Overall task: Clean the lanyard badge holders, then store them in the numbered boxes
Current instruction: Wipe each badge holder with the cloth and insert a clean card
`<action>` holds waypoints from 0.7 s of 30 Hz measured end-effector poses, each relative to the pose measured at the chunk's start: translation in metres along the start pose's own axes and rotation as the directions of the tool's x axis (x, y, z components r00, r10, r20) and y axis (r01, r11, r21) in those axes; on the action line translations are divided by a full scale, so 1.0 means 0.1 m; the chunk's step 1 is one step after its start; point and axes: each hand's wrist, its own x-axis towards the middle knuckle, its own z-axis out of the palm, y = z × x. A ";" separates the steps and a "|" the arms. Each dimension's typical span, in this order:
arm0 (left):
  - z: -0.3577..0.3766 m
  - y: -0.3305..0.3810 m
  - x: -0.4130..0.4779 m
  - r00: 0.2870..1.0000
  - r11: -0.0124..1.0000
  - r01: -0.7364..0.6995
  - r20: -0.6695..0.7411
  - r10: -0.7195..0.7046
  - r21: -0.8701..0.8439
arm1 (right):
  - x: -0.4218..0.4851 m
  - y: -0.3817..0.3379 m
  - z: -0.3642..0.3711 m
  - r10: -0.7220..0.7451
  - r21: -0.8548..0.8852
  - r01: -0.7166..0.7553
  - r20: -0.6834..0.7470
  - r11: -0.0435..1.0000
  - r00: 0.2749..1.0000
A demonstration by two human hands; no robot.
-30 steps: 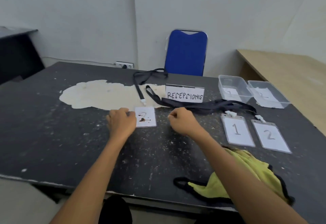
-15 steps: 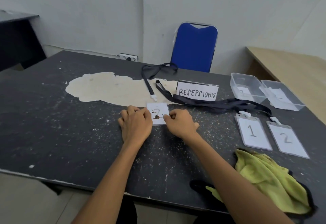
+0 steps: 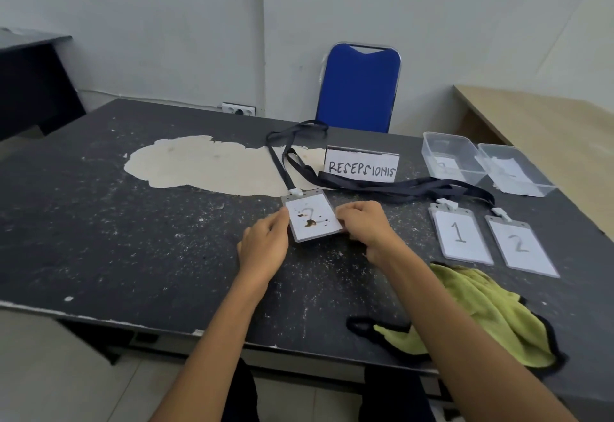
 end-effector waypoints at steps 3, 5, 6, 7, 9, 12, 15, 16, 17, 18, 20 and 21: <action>0.06 0.02 -0.20 0.999 0.975 0.008 0.035 0.000 -0.221 | -0.14 0.08 -0.14 0.061 0.106 -0.065 0.040 0.992 0.997; 0.11 0.08 -0.32 0.999 0.938 0.021 0.052 -0.004 -0.345 | -0.24 0.16 -0.23 0.054 0.184 -0.063 0.057 0.981 0.997; 0.14 0.11 -0.38 0.998 0.915 0.038 0.058 -0.016 -0.402 | -0.29 0.20 -0.28 0.040 0.205 -0.051 0.059 0.977 0.997; 0.18 0.12 -0.42 0.997 0.886 0.067 0.074 -0.037 -0.458 | -0.35 0.23 -0.33 0.028 0.215 -0.041 0.063 0.976 0.998; 0.24 0.16 -0.48 0.982 0.788 0.180 0.153 -0.110 -0.589 | -0.44 0.29 -0.43 0.014 0.218 -0.028 0.065 0.976 0.998; 0.33 0.21 -0.54 0.925 0.590 0.376 0.331 -0.189 -0.714 | -0.56 0.37 -0.55 0.012 0.210 -0.027 0.070 0.977 0.997; 0.45 0.25 -0.55 0.890 0.543 0.441 0.426 -0.163 -0.715 | -0.64 0.43 -0.63 0.004 0.177 -0.021 0.095 0.984 0.996; 0.48 0.27 -0.56 0.877 0.519 0.463 0.456 -0.151 -0.719 | -0.67 0.45 -0.66 -0.001 0.171 -0.016 0.102 0.985 0.995; 0.50 0.30 -0.56 0.865 0.490 0.485 0.481 -0.145 -0.725 | -0.68 0.46 -0.67 -0.009 0.168 -0.009 0.110 0.986 0.994; 0.52 0.33 -0.57 0.853 0.455 0.507 0.503 -0.139 -0.732 | -0.70 0.46 -0.70 -0.021 0.161 0.002 0.117 0.987 0.993; 0.55 0.38 -0.56 0.828 0.389 0.547 0.547 -0.122 -0.741 | -0.72 0.46 -0.74 -0.050 0.120 0.035 0.130 0.992 0.990; 0.57 0.40 -0.56 0.815 0.358 0.567 0.569 -0.111 -0.742 | -0.73 0.45 -0.77 -0.065 0.081 0.054 0.135 0.995 0.989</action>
